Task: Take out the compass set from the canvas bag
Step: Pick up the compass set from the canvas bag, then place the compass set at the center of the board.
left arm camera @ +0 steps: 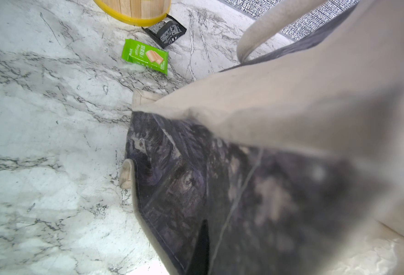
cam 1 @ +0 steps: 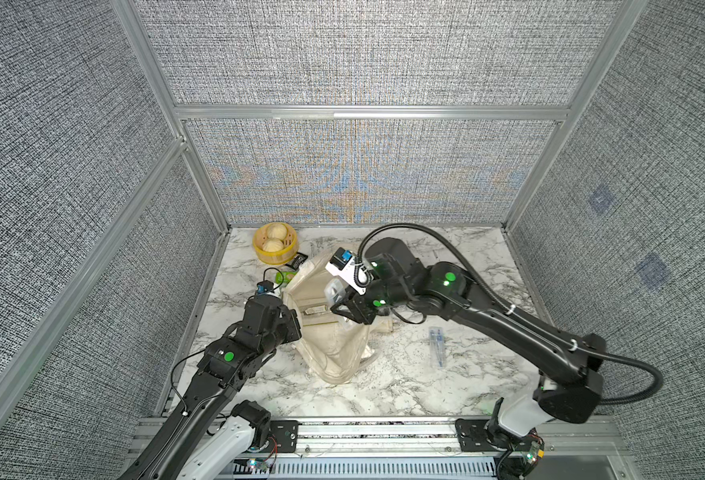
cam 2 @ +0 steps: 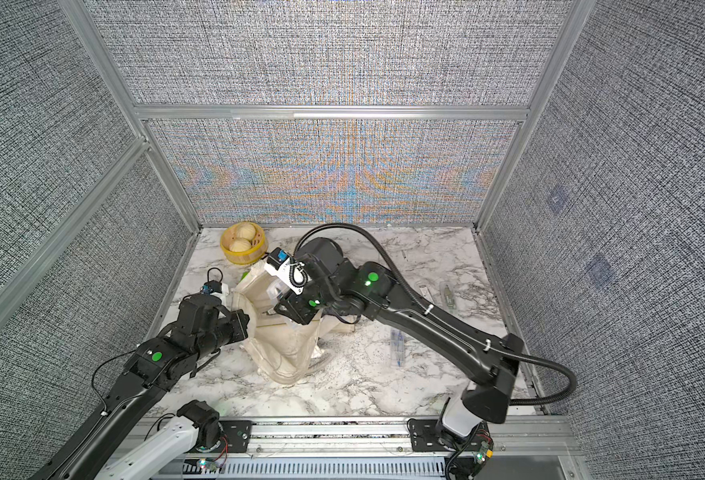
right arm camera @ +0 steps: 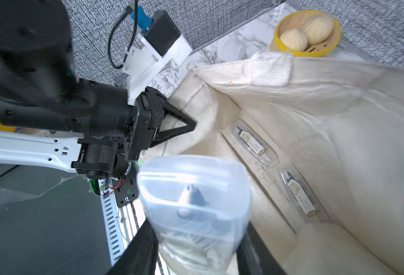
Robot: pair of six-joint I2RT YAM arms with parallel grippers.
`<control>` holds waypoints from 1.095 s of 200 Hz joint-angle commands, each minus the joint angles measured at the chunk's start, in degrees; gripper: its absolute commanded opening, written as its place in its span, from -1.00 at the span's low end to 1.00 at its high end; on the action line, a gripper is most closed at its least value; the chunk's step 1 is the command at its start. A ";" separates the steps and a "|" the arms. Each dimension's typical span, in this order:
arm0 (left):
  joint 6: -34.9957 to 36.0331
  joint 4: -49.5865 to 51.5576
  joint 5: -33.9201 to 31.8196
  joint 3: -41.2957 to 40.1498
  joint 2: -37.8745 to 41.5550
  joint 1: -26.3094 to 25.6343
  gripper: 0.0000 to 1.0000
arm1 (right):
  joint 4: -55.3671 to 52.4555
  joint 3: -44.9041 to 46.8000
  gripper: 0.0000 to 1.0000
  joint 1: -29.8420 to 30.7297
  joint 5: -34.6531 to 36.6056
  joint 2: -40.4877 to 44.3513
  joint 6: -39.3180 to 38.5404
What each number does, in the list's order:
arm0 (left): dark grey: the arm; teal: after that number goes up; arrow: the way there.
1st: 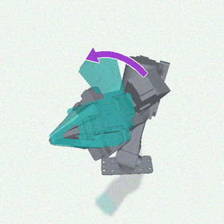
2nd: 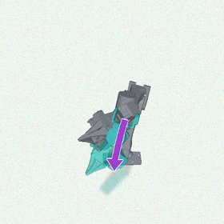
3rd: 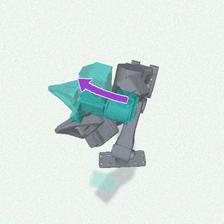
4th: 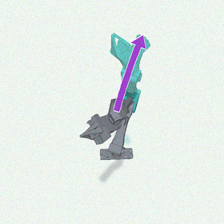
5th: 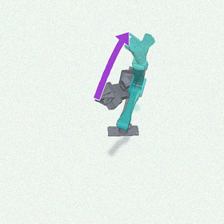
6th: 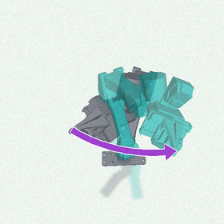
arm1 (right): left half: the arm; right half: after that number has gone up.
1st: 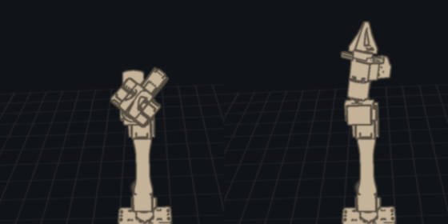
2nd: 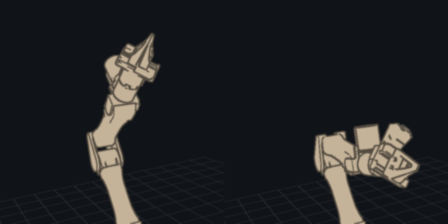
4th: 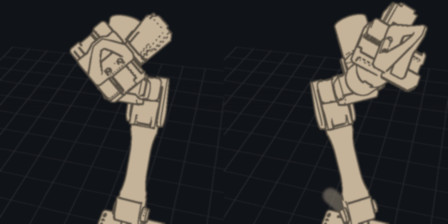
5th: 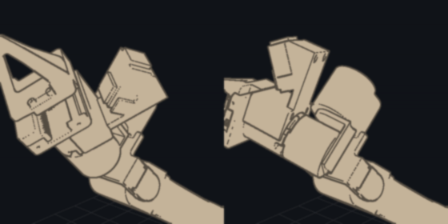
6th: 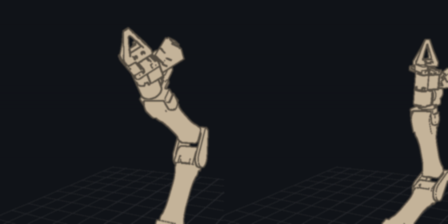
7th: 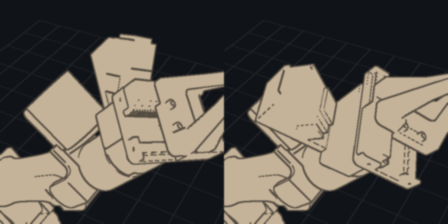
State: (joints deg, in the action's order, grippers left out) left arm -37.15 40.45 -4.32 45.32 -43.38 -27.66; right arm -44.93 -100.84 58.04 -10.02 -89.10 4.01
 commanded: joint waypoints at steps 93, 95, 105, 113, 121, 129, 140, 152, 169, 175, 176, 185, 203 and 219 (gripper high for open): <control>2.88 -1.46 -0.98 2.12 -0.44 0.09 -1.00 | -12.86 21.28 -0.13 -22.26 16.53 22.18 8.95; 2.83 -1.74 -0.85 2.02 -0.47 0.13 -1.00 | -13.05 22.06 -0.13 -22.86 16.92 22.25 9.03; 2.63 -2.82 -0.22 1.63 -0.71 0.11 -1.00 | -13.87 25.48 -0.14 -25.70 19.03 22.31 10.36; 2.58 -2.96 0.11 1.83 -1.19 0.10 -1.00 | -14.38 27.71 -0.15 -27.82 18.85 22.15 11.95; 2.71 -2.67 0.36 2.22 -1.57 0.12 -1.00 | -14.54 29.88 -0.15 -29.31 18.38 22.04 13.17; 3.10 -2.19 0.29 2.56 -1.84 0.07 -1.00 | -14.04 32.15 -0.16 -30.33 18.61 22.00 14.30; 4.06 -1.63 -0.03 3.14 -1.89 0.11 -1.00 | -13.45 34.84 -0.17 -31.65 19.23 21.64 15.69; 4.86 -1.19 -0.74 3.69 -1.80 0.12 -1.00 | -13.18 37.24 -0.19 -33.20 20.68 20.72 17.09; 5.55 -1.29 -1.30 3.61 -1.55 0.12 -1.00 | -11.72 40.28 -0.21 -35.26 21.36 19.05 18.58; 5.65 -1.48 -1.31 3.36 -1.49 0.07 -1.00 | -10.41 41.59 -0.21 -35.80 21.08 18.45 19.13; 5.71 -1.54 -1.31 3.32 -1.52 0.11 -1.00 | -10.25 41.82 -0.21 -35.89 21.04 18.35 19.20; 6.00 -1.92 -1.16 3.11 -1.58 0.10 -1.00 | -8.36 43.35 -0.21 -36.40 20.75 17.35 19.65; 6.70 -1.82 -0.96 3.06 -2.11 0.14 -1.00 | -5.52 46.90 -0.21 -37.59 19.21 13.72 20.32; 7.32 -1.77 -0.96 3.03 -2.03 0.08 -1.00 | -3.84 48.01 -0.21 -38.63 17.06 9.93 20.10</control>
State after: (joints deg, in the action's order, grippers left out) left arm -31.81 39.99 -4.54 48.23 -45.43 -27.62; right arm -52.99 -54.17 20.51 9.39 -75.64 22.70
